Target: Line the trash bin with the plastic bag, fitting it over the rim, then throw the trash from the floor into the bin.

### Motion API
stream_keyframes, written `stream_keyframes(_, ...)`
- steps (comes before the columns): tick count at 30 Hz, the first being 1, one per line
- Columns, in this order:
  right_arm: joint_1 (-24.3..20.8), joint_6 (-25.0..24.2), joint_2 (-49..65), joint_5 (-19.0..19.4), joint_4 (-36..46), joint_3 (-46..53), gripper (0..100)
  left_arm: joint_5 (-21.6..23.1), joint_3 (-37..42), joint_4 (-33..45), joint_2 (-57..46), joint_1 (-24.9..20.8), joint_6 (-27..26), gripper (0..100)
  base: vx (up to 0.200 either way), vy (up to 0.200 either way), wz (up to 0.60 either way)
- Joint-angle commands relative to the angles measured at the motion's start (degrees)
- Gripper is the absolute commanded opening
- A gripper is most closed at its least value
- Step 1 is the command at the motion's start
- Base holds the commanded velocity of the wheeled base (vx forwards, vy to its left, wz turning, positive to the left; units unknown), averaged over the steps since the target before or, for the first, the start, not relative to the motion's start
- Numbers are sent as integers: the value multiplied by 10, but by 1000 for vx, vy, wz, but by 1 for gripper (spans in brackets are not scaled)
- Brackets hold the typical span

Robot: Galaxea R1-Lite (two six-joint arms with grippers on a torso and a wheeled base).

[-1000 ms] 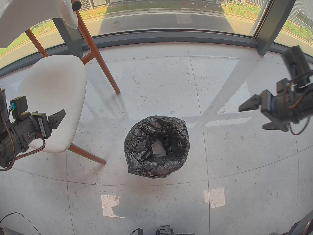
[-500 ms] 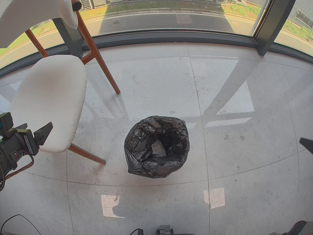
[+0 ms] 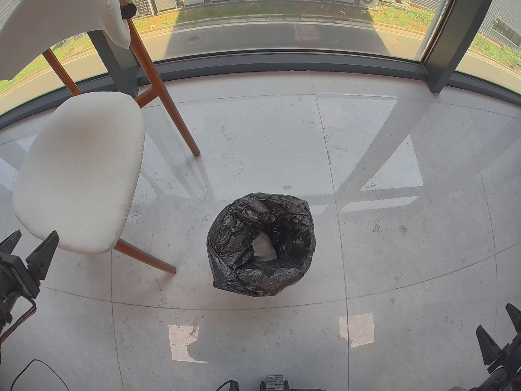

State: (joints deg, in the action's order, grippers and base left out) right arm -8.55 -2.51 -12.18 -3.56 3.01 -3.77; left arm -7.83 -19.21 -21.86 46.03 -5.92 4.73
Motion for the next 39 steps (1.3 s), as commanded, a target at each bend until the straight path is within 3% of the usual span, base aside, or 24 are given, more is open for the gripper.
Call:
stream_keyframes(1,102,19,104,9,-27,38,100,2,25,1,-63,6,2,100,0,0,0)
stream_keyframes(3,80,19,114,8,-27,38,100,3,25,1,-63,6,3,100,0,0,0)
stream_keyframes(39,85,19,115,10,-30,38,100,16,58,4,-132,6,-1,100,0,0,0)
